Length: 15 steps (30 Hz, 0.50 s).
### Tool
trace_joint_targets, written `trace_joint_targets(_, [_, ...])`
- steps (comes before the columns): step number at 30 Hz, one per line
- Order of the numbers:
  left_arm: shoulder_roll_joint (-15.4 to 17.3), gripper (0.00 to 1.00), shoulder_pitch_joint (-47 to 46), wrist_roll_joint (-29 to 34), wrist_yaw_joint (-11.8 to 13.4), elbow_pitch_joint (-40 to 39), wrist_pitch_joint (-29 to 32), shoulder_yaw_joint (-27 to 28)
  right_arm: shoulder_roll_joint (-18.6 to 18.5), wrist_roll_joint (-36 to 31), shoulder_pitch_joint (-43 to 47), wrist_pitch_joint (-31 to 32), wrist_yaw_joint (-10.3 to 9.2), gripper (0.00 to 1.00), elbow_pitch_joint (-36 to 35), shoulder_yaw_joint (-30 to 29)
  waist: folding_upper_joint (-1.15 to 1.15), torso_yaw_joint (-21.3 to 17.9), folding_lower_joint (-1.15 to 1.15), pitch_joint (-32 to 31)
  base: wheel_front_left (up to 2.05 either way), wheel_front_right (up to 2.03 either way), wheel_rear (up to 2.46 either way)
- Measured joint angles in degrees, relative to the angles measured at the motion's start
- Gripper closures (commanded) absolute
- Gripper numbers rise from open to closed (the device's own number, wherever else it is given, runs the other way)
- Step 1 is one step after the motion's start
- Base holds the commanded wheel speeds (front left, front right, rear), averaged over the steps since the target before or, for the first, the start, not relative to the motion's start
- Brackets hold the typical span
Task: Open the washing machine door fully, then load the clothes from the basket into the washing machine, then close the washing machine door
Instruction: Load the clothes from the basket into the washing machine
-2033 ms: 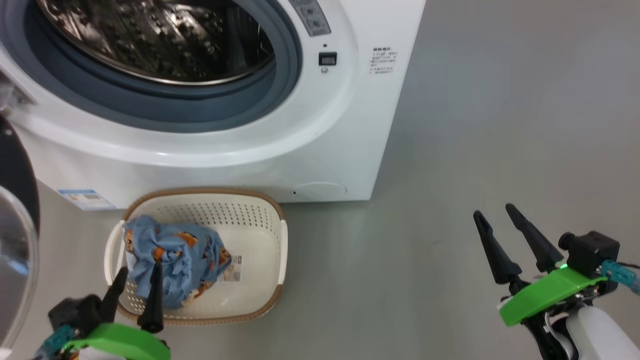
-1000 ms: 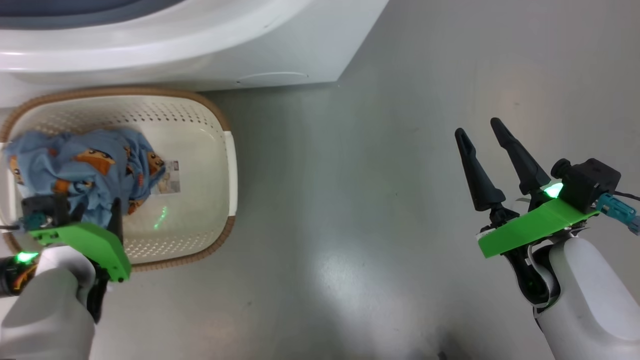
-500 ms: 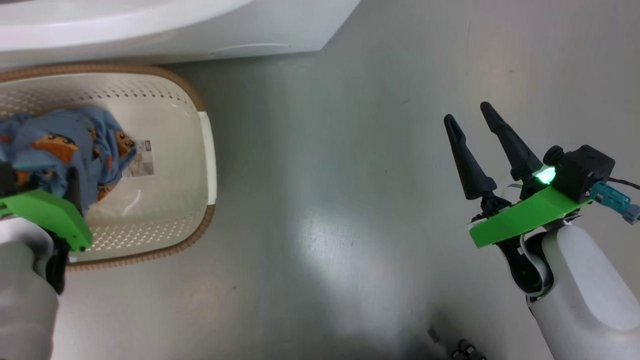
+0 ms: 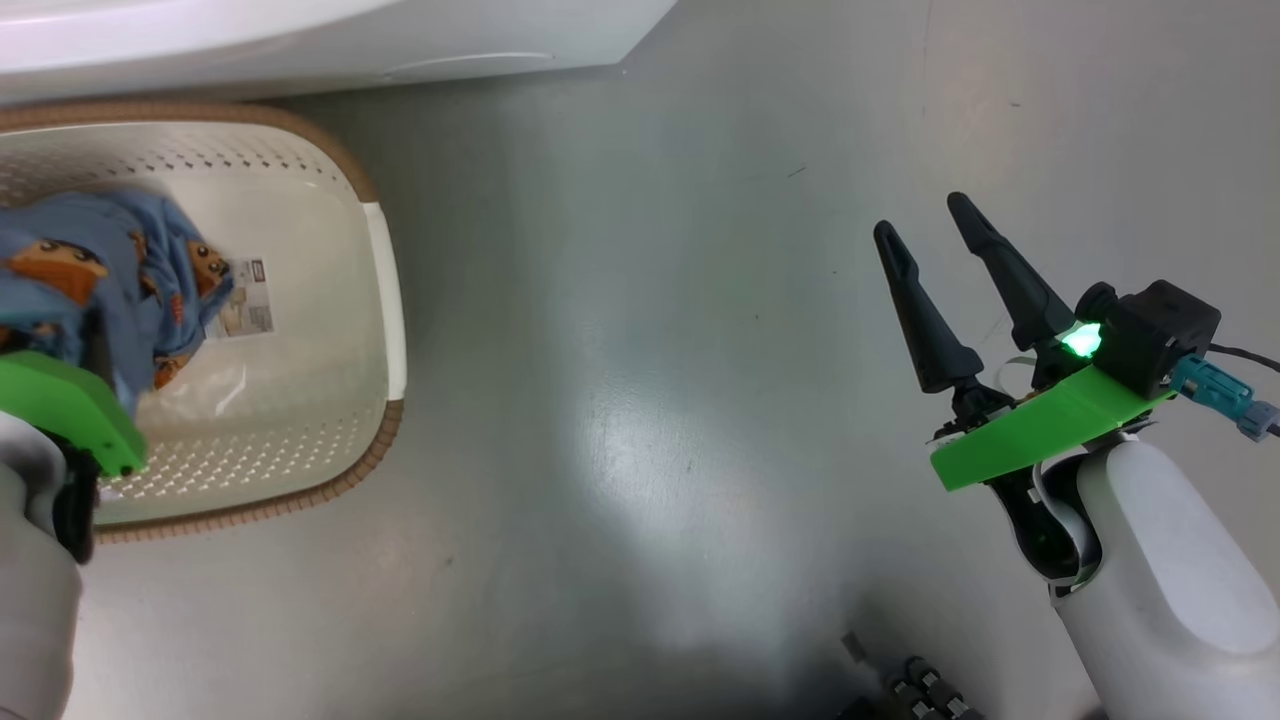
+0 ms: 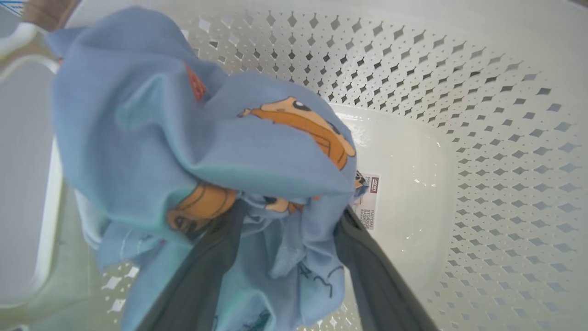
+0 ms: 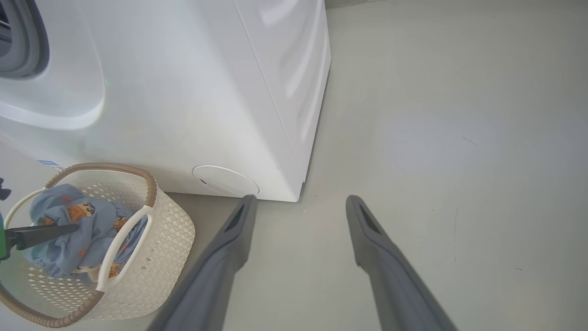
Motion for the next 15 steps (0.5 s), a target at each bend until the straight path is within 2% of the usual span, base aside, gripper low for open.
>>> trace_joint_targets(1, [0.13,0.89,-0.19,0.00,0.27,-0.01,0.09,-0.03,-0.02,0.00,0.00,0.00,0.01,0.00,0.00,0.02,0.00,-0.02,0.00,-0.04,0.00,0.00,0.00])
trace_joint_targets(2, [0.25,1.00,-0.25,0.00,0.31,-0.01,0.23,-0.07,-0.07,0.00,0.00,0.00,0.00,0.00,-0.01,0.02,0.00,-0.03,0.00,-0.09,0.00,0.00,0.00])
trace_joint_targets(8, [0.32,1.00,-0.23,-0.51,0.32,0.03,0.07,-0.02,-0.26,0.00,0.00,0.00,0.00,0.00,0.04,0.01,0.00,0.32,0.00,-0.81,0.00,0.00,0.00])
trace_joint_targets(15, [-0.74,1.00,0.14,-1.87,0.23,0.07,-3.77,0.19,-0.16,0.00,-0.01,0.00,0.00,0.00,0.27,-0.07,0.00,1.10,0.00,-3.07,0.00,0.00,0.00])
